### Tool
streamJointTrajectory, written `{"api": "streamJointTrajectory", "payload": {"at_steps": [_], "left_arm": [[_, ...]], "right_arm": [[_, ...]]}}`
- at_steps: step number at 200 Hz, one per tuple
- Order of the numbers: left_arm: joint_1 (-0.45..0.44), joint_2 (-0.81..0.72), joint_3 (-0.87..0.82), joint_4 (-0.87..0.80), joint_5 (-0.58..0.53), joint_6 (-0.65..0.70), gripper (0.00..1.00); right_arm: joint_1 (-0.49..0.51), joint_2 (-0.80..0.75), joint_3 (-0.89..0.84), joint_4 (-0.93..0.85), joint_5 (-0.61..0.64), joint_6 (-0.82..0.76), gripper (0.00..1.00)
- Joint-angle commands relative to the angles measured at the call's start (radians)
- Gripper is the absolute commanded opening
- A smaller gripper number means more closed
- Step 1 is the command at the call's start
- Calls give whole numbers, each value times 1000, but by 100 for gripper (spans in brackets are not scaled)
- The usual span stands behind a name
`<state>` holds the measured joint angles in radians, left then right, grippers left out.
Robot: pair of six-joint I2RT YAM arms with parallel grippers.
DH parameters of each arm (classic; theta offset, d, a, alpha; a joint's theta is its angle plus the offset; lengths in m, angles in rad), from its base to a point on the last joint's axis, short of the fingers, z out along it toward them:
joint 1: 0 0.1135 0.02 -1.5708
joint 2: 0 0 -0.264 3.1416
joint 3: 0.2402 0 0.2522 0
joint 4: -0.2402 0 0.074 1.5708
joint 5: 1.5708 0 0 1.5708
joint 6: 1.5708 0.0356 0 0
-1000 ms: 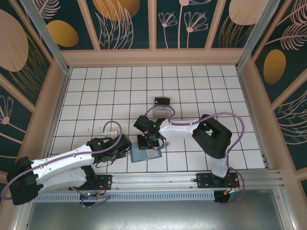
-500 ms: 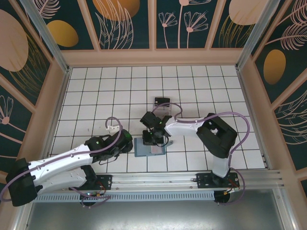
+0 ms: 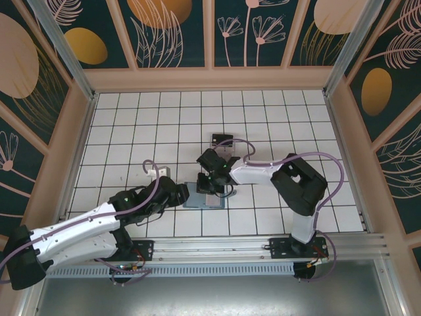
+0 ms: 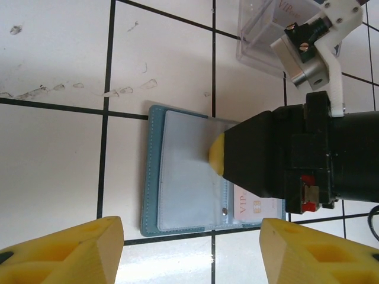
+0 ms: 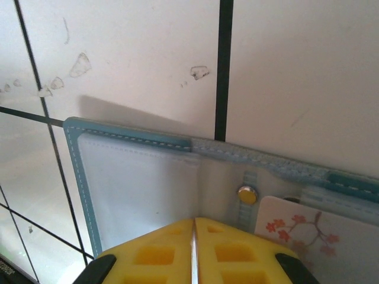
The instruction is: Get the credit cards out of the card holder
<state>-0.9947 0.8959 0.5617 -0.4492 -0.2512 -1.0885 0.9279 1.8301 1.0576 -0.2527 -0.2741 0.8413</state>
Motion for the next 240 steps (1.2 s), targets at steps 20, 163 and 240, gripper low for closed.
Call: {"api": "streamJointTrajectory", "payload": {"at_steps": [20, 163, 240], "left_arm": [[4, 73, 31, 98, 27, 35, 60], [13, 641, 341, 184, 253, 120, 33], [111, 699, 263, 325, 399, 104, 24]], "right_arm": [[-54, -161, -59, -24, 30, 4, 15], [-130, -355, -311, -59, 56, 10, 20], [-124, -322, -291, -42, 39, 6, 22]]}}
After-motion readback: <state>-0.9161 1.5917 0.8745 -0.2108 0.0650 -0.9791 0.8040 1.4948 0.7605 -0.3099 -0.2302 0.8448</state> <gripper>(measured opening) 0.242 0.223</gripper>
